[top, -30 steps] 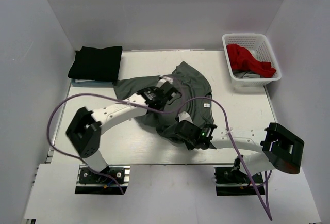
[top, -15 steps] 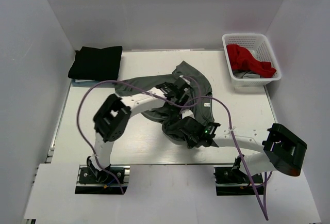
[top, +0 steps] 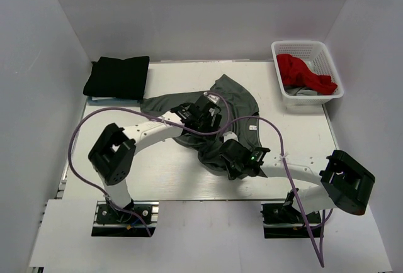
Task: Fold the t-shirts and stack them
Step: Flatten out the tshirt
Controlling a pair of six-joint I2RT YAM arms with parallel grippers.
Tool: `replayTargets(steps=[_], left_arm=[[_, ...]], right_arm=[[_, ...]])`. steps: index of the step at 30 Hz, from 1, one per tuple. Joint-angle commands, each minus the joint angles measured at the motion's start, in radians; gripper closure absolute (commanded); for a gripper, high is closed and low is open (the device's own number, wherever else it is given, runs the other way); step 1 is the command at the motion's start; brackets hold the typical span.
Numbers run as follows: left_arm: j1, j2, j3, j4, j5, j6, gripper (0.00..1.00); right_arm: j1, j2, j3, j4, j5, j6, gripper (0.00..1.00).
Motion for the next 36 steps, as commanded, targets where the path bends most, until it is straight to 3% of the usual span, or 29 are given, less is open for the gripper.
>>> replayTargets(steps=[1,3,6,9,10,13,25,31,36], left_arm=[[-0.003,0.022,-0.003,0.007,0.091,-0.040,0.12],[-0.003,0.033,-0.003,0.007,0.102,-0.040,0.13],[-0.003,0.083,0.029,-0.017,0.105,-0.055,0.23],[-0.003,0.120,0.050,-0.054,0.115,-0.066,0.46],[-0.003,0.132,0.050,-0.064,0.091,-0.066,0.59],[-0.003,0.111,0.050,-0.074,0.063,-0.087,0.78],[-0.003,-0.088,0.047,-0.283,-0.157,-0.166,0.81],[0.006,-0.220,-0.040,-0.317,-0.217,-0.207,0.70],[0.015,-0.282,-0.076,-0.427,-0.294,-0.291,0.73]], right_arm=[[-0.013,0.022,-0.012,-0.002,-0.010,-0.003,1.00],[-0.015,0.025,-0.009,-0.005,-0.010,-0.004,1.00],[-0.021,0.020,-0.014,0.001,-0.014,-0.006,1.00],[-0.027,0.020,-0.017,-0.008,-0.010,0.000,1.00],[-0.028,0.019,-0.020,-0.011,-0.010,0.002,1.00],[-0.035,0.013,-0.024,-0.011,-0.014,0.000,1.00],[-0.039,-0.004,-0.018,-0.071,-0.007,0.006,1.00],[-0.050,-0.026,-0.035,-0.077,-0.021,0.017,1.00],[-0.058,-0.041,-0.040,-0.114,-0.016,0.029,1.00]])
